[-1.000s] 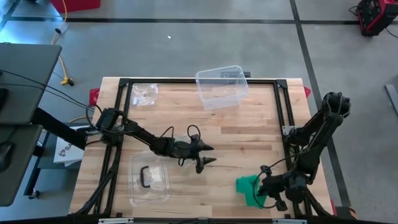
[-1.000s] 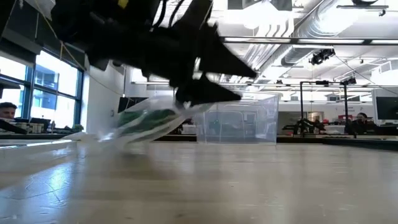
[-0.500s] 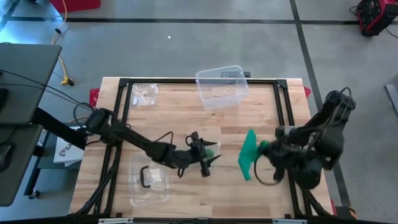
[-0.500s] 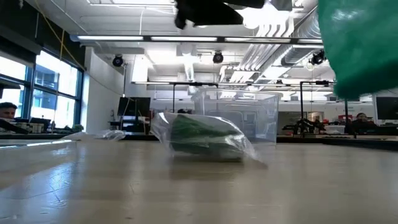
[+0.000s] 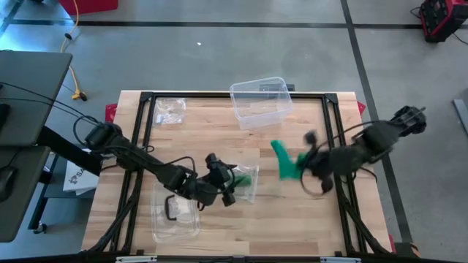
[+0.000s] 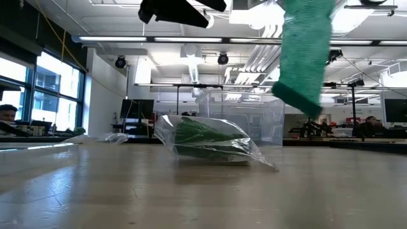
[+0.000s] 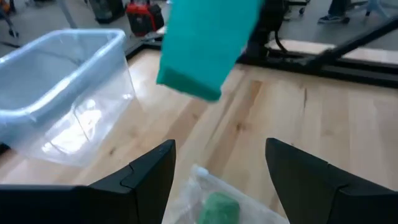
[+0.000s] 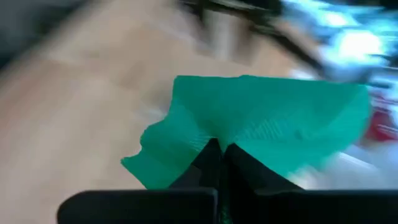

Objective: Roll bandage
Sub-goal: Roll the blue bandage

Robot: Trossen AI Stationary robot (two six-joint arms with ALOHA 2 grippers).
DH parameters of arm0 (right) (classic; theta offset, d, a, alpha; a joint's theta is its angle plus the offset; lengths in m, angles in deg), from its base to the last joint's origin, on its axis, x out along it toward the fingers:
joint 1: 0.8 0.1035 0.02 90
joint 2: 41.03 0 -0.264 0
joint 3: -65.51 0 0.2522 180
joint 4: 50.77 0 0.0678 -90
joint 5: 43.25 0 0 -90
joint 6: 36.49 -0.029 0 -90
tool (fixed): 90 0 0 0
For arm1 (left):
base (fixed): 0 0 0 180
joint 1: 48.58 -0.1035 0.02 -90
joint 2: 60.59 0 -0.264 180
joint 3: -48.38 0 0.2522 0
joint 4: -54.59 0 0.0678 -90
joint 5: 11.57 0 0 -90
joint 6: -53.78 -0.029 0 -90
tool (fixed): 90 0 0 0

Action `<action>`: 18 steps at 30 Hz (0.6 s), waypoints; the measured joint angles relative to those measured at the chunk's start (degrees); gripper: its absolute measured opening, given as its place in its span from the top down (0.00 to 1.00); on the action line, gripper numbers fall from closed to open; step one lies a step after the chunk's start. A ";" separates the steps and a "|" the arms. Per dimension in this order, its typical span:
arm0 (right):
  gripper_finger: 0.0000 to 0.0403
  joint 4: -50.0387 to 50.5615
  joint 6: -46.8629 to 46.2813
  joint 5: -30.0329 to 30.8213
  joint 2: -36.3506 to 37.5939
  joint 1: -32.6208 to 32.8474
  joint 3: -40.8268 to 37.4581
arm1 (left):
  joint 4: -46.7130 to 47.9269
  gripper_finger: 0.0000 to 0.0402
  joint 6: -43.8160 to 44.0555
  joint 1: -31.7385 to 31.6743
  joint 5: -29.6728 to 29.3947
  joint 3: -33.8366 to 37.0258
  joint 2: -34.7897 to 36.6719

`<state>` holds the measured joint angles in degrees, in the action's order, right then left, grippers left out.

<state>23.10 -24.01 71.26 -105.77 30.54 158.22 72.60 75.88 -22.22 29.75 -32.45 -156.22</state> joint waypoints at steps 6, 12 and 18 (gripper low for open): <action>1.00 -20.19 -7.17 -26.66 -3.55 -0.06 -16.26 | -0.43 0.40 4.13 0.80 0.10 0.07 -2.44; 1.00 -46.78 -21.75 -33.80 -10.58 7.60 -34.27 | -6.22 0.40 3.42 2.46 1.07 0.07 -6.62; 1.00 -58.44 -29.71 -33.34 -21.25 14.97 -36.92 | -25.11 0.40 -1.29 1.76 9.22 -0.11 -14.24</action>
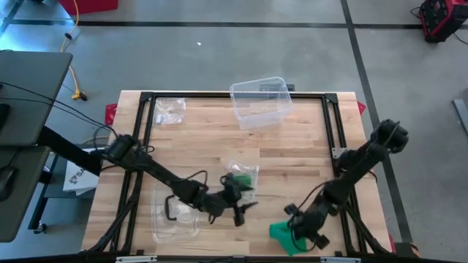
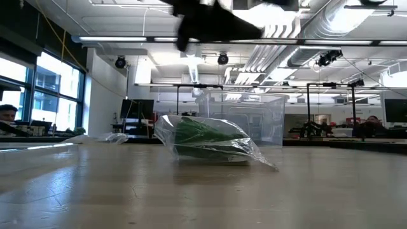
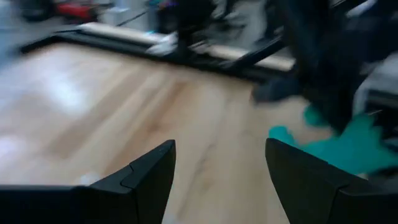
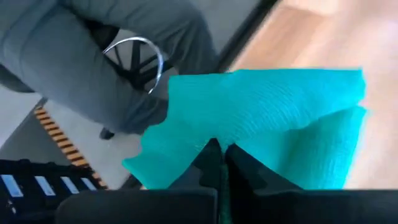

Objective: Roll bandage
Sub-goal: Roll the blue bandage

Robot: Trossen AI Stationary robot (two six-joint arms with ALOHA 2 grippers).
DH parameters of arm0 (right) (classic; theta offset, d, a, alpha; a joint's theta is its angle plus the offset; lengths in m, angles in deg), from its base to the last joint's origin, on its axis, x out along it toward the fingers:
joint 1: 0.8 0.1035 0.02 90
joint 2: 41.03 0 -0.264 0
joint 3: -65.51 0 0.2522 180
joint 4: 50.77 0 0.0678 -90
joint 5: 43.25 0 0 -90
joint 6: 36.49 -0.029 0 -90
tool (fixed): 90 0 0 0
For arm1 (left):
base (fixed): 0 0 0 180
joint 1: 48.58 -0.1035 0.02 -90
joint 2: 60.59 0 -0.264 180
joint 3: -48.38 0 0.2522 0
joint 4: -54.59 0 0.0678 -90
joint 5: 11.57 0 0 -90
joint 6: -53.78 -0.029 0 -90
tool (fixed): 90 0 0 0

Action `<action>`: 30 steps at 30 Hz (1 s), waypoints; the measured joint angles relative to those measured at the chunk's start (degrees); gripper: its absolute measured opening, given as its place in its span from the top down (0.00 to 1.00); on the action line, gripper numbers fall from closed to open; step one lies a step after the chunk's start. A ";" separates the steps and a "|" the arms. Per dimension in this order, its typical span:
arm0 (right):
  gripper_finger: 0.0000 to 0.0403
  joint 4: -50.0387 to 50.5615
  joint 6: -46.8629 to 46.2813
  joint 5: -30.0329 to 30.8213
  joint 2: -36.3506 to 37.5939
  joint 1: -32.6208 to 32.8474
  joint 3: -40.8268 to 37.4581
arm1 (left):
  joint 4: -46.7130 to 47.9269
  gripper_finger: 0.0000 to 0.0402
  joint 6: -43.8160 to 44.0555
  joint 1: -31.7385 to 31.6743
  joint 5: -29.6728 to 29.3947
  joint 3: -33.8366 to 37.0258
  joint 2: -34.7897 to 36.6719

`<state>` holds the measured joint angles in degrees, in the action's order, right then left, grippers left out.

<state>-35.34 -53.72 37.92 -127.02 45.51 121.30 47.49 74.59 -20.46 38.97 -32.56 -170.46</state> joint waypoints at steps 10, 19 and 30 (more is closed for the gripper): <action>1.00 2.55 -3.31 1.62 -10.07 6.66 8.24 | 1.95 0.40 -15.44 -4.56 22.62 -23.06 -19.90; 1.00 23.60 -8.28 15.06 -4.75 8.39 13.20 | 26.87 0.40 -15.10 -4.95 13.50 -35.34 -23.01; 1.00 69.05 -6.92 55.22 6.16 8.02 33.88 | 49.33 0.40 -10.99 -5.90 -7.39 -35.51 -12.54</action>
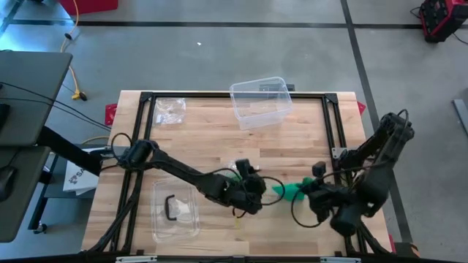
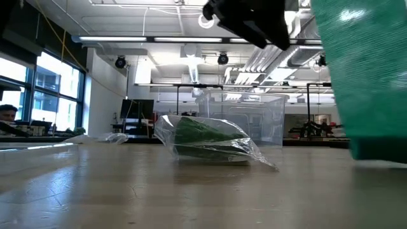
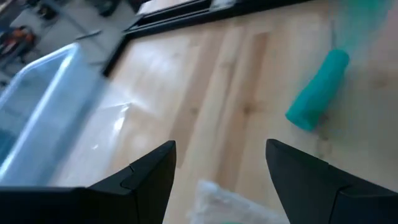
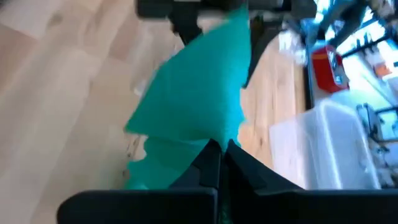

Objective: Roll bandage
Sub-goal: Roll the blue bandage

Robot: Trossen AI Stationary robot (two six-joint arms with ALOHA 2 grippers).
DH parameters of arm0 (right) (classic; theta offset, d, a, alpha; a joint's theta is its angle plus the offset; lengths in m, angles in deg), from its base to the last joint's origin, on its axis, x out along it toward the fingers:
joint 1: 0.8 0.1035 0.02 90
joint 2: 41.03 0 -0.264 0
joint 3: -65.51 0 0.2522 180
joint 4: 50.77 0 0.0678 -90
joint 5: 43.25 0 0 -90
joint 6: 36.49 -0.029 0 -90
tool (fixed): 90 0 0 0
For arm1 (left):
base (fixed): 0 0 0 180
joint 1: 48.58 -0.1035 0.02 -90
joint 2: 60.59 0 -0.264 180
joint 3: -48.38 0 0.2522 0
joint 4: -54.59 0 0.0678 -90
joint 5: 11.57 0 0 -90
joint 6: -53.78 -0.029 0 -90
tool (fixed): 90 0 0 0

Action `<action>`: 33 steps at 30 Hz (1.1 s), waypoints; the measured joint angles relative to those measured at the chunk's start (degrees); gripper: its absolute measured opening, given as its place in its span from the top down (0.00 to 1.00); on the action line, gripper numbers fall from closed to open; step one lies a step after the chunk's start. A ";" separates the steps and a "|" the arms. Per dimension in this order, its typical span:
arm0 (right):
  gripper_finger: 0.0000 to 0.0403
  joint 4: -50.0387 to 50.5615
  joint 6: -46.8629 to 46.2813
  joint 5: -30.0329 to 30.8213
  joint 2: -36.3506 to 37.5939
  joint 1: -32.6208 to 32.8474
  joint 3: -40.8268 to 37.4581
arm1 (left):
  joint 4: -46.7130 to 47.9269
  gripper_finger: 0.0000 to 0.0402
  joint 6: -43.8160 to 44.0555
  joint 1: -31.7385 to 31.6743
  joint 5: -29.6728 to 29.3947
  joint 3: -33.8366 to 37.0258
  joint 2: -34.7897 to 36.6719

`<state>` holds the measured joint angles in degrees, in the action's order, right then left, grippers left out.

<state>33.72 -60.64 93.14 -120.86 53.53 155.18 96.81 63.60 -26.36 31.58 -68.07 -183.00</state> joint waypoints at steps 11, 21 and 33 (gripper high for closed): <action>1.00 -6.73 -0.77 -8.99 -0.88 0.07 -1.52 | 6.70 0.40 7.33 1.13 -2.19 0.02 1.05; 0.90 -29.18 -6.99 -25.19 -5.80 0.13 -13.91 | 8.21 0.40 7.54 2.24 -2.19 0.09 1.05; 0.42 -39.76 -6.21 -40.16 -9.44 4.64 -17.44 | 7.52 0.40 9.20 2.37 -0.41 0.09 0.92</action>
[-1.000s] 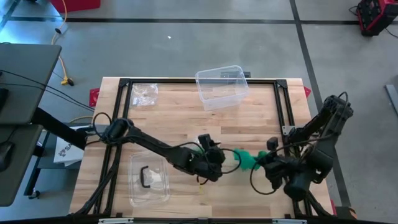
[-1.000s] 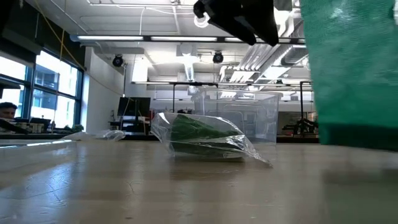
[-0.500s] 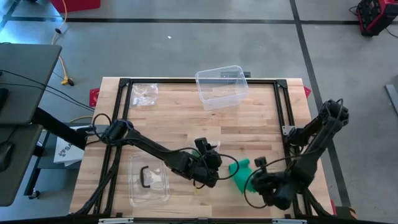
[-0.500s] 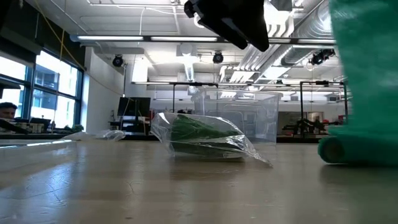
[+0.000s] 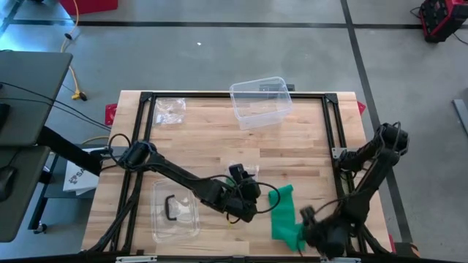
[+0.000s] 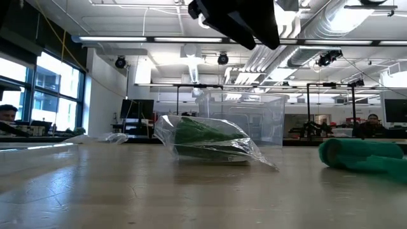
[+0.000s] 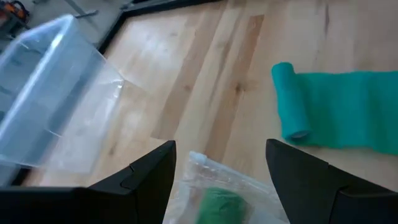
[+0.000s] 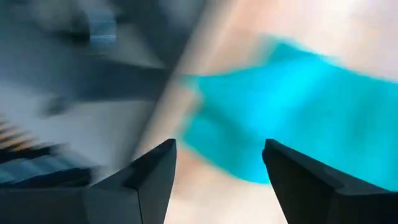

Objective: Roll bandage
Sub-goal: Roll the blue bandage

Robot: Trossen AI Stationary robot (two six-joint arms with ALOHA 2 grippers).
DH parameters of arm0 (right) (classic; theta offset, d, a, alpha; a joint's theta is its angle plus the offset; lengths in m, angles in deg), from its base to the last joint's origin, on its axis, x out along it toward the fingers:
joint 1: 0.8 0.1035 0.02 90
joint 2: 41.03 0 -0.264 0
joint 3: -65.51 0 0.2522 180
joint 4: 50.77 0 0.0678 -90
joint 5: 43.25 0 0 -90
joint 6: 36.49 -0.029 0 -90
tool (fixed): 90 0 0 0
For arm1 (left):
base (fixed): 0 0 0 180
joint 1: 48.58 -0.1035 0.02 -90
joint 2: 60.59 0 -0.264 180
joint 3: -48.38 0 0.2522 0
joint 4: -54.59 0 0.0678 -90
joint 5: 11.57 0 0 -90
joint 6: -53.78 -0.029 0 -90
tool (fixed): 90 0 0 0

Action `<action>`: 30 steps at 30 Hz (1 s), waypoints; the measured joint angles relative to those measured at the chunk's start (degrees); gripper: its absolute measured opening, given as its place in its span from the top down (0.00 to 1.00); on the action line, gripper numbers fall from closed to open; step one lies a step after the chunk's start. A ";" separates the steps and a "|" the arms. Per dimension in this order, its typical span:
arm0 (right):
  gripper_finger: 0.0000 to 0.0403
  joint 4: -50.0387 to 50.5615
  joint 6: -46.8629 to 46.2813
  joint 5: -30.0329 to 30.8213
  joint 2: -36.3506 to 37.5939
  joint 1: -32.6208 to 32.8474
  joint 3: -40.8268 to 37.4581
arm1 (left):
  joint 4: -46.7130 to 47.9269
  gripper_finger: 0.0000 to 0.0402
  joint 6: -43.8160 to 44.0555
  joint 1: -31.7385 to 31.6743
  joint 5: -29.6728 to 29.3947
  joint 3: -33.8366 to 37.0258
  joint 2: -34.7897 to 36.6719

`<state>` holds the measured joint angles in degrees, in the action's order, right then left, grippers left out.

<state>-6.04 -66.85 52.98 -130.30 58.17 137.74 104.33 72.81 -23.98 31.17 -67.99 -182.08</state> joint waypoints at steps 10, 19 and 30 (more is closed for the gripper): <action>0.46 -0.68 -1.86 18.19 8.55 -10.31 -17.39 | -19.29 0.40 1.42 -0.53 19.87 8.49 -0.53; 0.54 -22.26 7.71 17.19 9.11 -21.67 -28.98 | -51.30 0.40 -1.05 -2.07 36.32 13.14 -8.57; 0.66 -23.03 12.34 11.78 8.79 -26.84 -28.73 | -55.49 0.40 1.97 -7.14 45.60 13.11 -14.89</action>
<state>-29.07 -54.51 64.76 -121.51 31.33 109.02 48.84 74.78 -31.12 76.77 -54.87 -196.98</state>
